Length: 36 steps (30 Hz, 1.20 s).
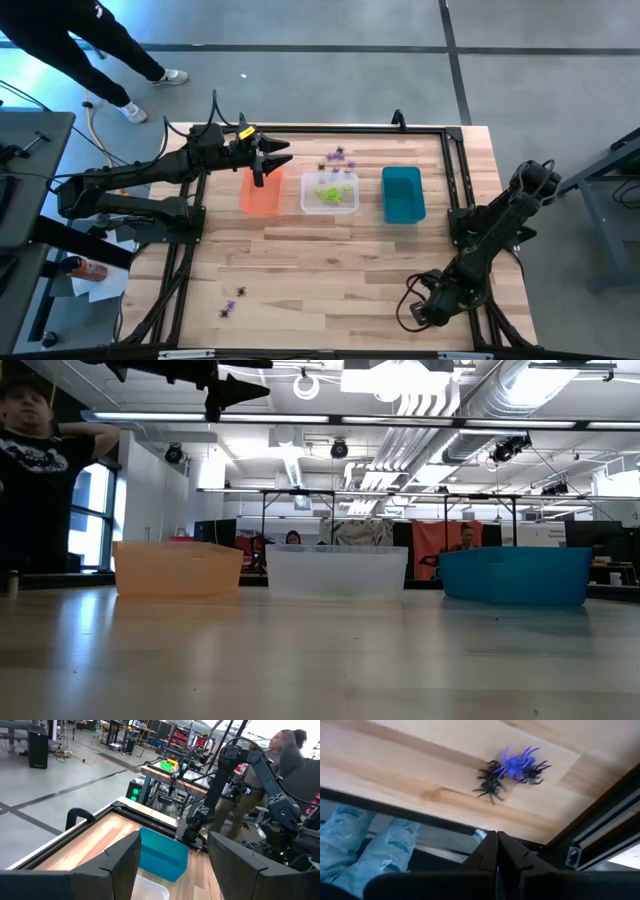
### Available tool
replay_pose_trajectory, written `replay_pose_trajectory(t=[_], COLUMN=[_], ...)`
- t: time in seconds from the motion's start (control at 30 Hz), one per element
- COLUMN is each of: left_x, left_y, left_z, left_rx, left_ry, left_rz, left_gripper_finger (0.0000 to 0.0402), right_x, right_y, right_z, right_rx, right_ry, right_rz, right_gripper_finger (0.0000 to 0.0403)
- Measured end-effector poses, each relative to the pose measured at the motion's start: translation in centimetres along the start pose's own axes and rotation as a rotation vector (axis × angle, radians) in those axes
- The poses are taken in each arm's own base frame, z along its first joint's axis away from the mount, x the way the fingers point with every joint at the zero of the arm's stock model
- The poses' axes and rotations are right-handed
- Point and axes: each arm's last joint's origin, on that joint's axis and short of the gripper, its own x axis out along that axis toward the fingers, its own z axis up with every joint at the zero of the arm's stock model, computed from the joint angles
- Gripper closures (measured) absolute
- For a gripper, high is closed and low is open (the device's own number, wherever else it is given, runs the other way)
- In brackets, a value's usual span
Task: Sort Halloween decoration
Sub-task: Put the purple spider toy into the blue bin
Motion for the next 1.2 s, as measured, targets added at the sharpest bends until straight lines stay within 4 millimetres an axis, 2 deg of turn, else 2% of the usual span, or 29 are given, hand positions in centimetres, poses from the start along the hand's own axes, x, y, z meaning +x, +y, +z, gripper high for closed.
replay_pose_trajectory(t=[0.17,0.33,0.5,0.6,0.87,1.0,1.2], left_x=[0.0,0.0,0.0,0.0,0.0,0.0,0.0], left_y=[0.0,0.0,0.0,0.0,0.0,0.0,0.0], left_z=[0.0,0.0,0.0,0.0,0.0,0.0,0.0], left_rx=[0.0,0.0,0.0,0.0,0.0,0.0,0.0], left_ry=[0.0,0.0,0.0,0.001,0.001,0.0,0.0], left_rz=[0.0,0.0,0.0,-0.001,-0.001,0.0,-0.001], left_gripper_finger=[0.0186,0.0186,0.0186,0.0186,0.0186,0.0186,0.0186], right_x=[0.1,0.1,0.9,1.2,3.1,4.0,3.5], right_y=[0.2,0.8,0.0,0.0,0.7,0.9,0.5], right_z=[-0.1,-0.6,0.2,0.3,0.7,1.3,2.1], right_rx=[-0.021,-0.142,-0.195,-0.299,-0.532,-0.6,-0.658], right_ry=[0.015,0.073,0.045,0.05,0.042,0.033,-0.02], right_rz=[0.021,0.084,-0.059,-0.079,-0.088,-0.131,-0.187], right_gripper_finger=[0.0402,0.0402,0.0401,0.038,0.0289,0.0282,0.0281])
